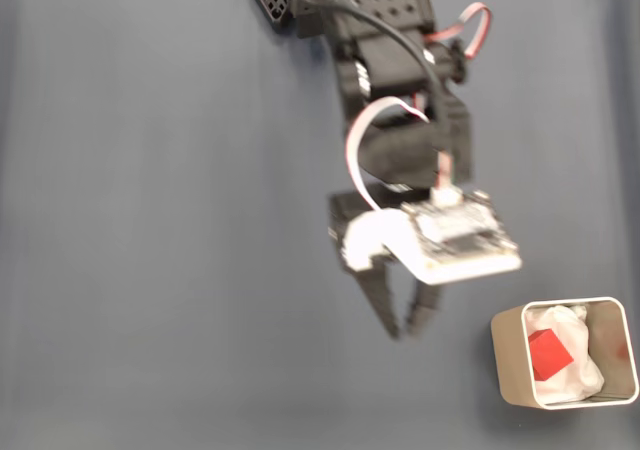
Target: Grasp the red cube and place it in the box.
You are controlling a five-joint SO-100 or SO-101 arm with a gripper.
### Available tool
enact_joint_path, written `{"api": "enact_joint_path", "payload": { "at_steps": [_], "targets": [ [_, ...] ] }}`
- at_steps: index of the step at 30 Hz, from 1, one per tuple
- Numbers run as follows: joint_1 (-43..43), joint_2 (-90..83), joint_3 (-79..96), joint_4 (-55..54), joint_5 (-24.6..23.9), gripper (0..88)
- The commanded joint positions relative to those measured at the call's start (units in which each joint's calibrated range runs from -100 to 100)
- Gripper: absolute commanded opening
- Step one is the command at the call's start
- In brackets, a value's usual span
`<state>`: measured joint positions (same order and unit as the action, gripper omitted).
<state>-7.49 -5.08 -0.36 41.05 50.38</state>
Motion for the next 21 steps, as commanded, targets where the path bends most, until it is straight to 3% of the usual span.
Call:
{"api": "enact_joint_path", "payload": {
  "at_steps": [1, 21],
  "targets": [
    [3.44, -10.08, 7.11, -1.46, 0.24, 0.0],
    [6.36, -49.17, 54.92, -3.1, 1.03, 0.0]
  ]
}}
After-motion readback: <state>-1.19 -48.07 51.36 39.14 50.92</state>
